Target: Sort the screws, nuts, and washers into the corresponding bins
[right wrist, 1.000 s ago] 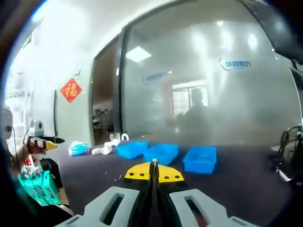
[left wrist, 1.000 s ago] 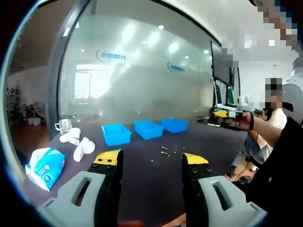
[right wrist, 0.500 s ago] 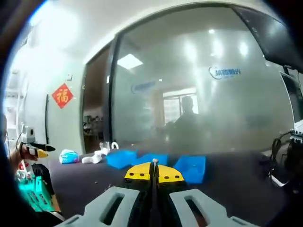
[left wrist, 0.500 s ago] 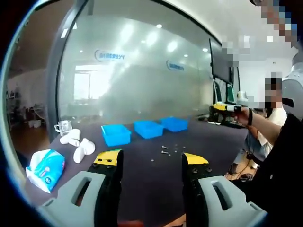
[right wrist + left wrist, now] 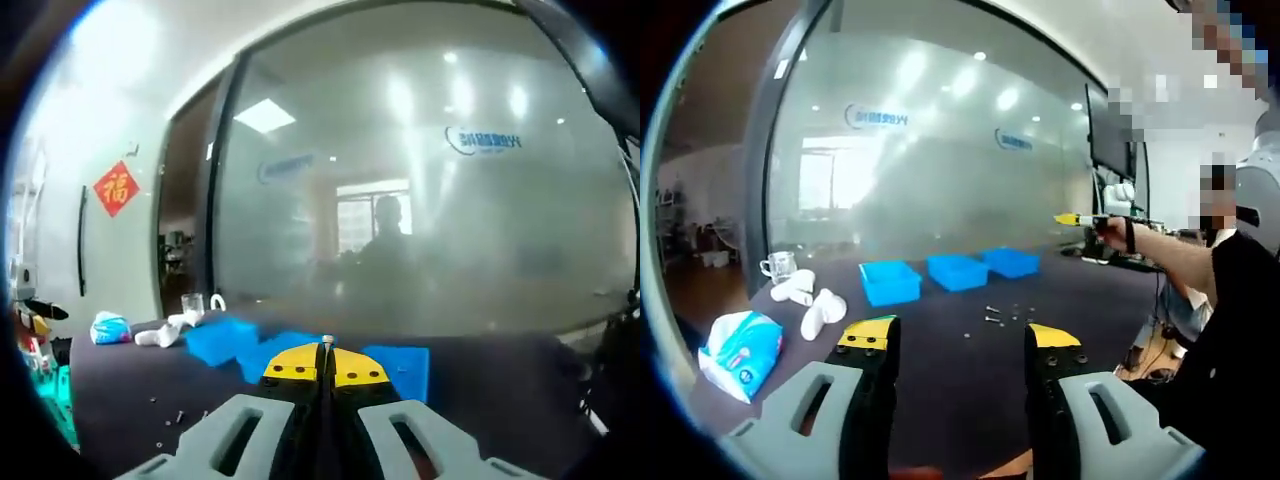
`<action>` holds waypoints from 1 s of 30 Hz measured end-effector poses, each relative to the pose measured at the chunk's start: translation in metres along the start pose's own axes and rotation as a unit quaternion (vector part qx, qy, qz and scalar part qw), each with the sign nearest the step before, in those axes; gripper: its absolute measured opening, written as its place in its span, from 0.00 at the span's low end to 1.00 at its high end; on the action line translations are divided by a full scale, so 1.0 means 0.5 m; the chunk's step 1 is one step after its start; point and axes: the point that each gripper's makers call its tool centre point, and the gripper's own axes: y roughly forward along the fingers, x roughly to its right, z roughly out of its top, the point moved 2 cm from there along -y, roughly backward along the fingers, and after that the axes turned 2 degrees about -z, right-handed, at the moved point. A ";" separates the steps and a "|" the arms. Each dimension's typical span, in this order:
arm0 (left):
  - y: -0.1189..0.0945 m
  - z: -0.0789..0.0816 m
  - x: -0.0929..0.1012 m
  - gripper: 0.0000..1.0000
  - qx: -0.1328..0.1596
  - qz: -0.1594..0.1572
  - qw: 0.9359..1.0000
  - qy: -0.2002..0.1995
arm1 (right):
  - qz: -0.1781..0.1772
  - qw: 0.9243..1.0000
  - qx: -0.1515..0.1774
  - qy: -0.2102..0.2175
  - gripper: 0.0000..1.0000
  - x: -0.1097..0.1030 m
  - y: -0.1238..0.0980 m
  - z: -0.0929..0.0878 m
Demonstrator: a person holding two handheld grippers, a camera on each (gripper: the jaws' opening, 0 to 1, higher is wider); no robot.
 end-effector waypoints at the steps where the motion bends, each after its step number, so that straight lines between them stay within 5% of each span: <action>1: -0.003 0.000 -0.002 0.49 0.000 0.002 1.000 0.001 | -0.001 1.000 -0.005 0.002 0.00 0.004 0.015 -0.001; 11: -0.017 -0.001 -0.011 0.49 0.003 0.016 1.000 -0.005 | -0.028 0.998 -0.051 -0.018 0.00 0.037 0.142 -0.035; 30: -0.033 -0.005 -0.007 0.49 0.003 0.028 1.000 -0.010 | -0.065 0.993 -0.102 -0.018 0.00 0.075 0.217 -0.086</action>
